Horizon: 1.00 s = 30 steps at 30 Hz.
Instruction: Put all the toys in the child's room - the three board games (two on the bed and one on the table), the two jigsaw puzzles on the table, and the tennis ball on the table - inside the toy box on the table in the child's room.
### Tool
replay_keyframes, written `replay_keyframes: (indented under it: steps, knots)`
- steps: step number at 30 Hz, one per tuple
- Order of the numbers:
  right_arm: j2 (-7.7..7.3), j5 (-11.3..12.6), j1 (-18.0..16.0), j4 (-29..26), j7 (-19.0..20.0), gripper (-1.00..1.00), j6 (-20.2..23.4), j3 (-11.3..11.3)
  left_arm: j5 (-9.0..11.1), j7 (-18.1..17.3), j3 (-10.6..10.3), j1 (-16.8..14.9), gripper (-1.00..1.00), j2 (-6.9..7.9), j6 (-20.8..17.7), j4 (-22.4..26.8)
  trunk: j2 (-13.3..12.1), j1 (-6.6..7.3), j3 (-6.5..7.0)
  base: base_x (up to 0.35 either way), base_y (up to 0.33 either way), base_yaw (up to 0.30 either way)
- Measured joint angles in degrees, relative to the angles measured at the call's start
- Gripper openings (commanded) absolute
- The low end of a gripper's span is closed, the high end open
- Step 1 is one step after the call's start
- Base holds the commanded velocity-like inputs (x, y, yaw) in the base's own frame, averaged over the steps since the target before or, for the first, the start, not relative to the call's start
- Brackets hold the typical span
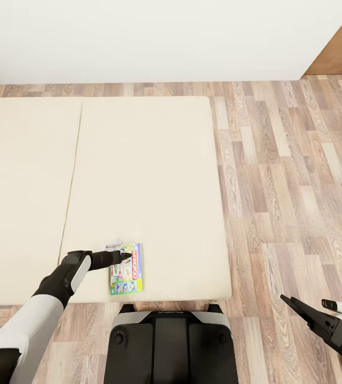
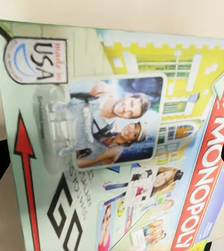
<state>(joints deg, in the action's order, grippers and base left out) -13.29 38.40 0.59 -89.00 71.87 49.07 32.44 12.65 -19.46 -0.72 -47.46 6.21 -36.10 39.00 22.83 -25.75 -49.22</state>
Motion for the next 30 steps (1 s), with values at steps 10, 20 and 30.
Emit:
replay_keyframes:
  steps: [10,20,30]
  knots:
    - [-0.04,0.0,0.0,0.0,0.0,1.0,0.0,0.0,0.0,0.0,0.0,0.0,1.0,-0.05,-0.1,0.0,0.0,0.0,0.0,0.0,-0.039,0.0]
    - [-0.05,0.0,0.0,0.0,0.0,1.0,0.0,0.0,0.0,0.0,0.0,0.0,1.0,-0.02,-0.3,0.0,0.0,0.0,0.0,0.0,-0.04,0.0]
    - [0.02,-0.1,0.0,0.0,-0.1,1.0,-0.1,-0.1,0.0,0.0,0.0,0.0,1.0,0.11,-0.3,0.0,0.0,0.0,0.0,0.0,-0.001,0.0]
